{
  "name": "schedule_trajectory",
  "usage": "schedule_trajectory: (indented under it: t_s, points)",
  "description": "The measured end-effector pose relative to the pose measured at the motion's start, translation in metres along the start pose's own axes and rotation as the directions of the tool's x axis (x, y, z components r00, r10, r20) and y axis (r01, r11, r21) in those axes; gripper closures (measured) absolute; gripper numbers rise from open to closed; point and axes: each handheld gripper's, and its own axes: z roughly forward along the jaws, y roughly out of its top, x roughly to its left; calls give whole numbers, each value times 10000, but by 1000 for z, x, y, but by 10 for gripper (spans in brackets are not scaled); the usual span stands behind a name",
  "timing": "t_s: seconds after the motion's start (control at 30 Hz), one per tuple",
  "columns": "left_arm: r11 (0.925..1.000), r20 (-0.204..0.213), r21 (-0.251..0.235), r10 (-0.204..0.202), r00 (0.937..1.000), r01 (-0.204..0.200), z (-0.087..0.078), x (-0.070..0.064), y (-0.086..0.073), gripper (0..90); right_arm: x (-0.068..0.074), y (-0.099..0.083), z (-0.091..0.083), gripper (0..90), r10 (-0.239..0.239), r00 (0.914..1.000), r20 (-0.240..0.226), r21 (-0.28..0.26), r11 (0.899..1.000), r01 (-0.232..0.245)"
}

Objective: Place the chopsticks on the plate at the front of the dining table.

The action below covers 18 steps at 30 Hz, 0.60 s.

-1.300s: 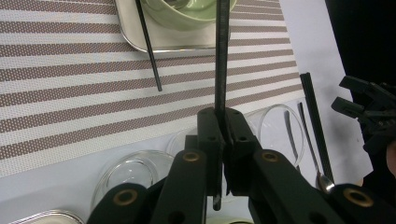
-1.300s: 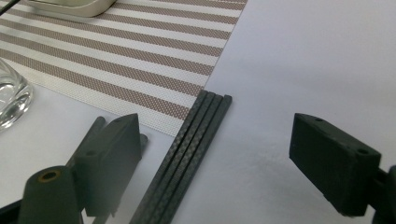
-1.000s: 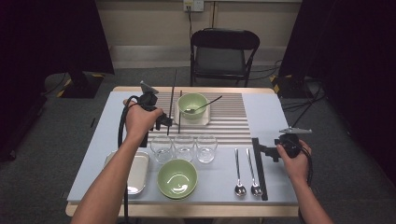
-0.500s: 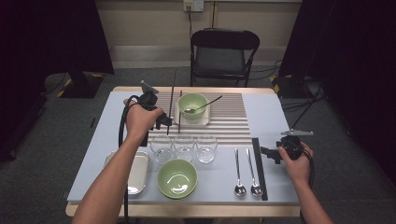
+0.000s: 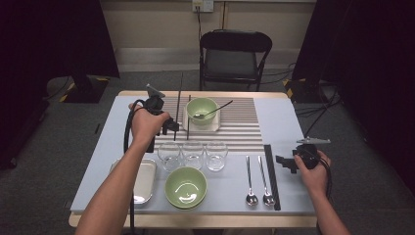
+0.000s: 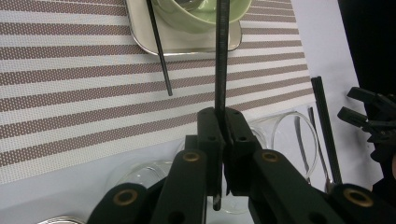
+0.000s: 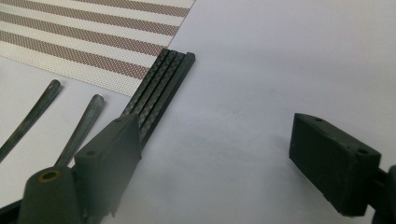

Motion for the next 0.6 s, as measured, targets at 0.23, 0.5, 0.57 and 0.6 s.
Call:
schedule_trajectory:
  t_s: [0.23, 0.5, 0.57, 0.6]
  points:
    - [10000, -42, 48, -19, 10000, 19, 2, 0, 1, 872, -3, -2, -1, 158, -99, 9999, 67, 73, 9999, 98]
    - [9999, -119, 57, -109, 9999, 109, 5, 3, 3, 872, -3, -6, 0, 165, -336, 9992, 237, 178, 9993, 332]
    - [9999, -86, 21, -138, 9999, 138, 5, 3, 4, 872, -2, -6, 0, 161, -472, 9984, 295, 227, 9987, 466]
    - [9999, -78, 32, -119, 9999, 119, 5, 4, 4, 872, -1, -6, 0, 161, -530, 9981, 316, 243, 9983, 522]
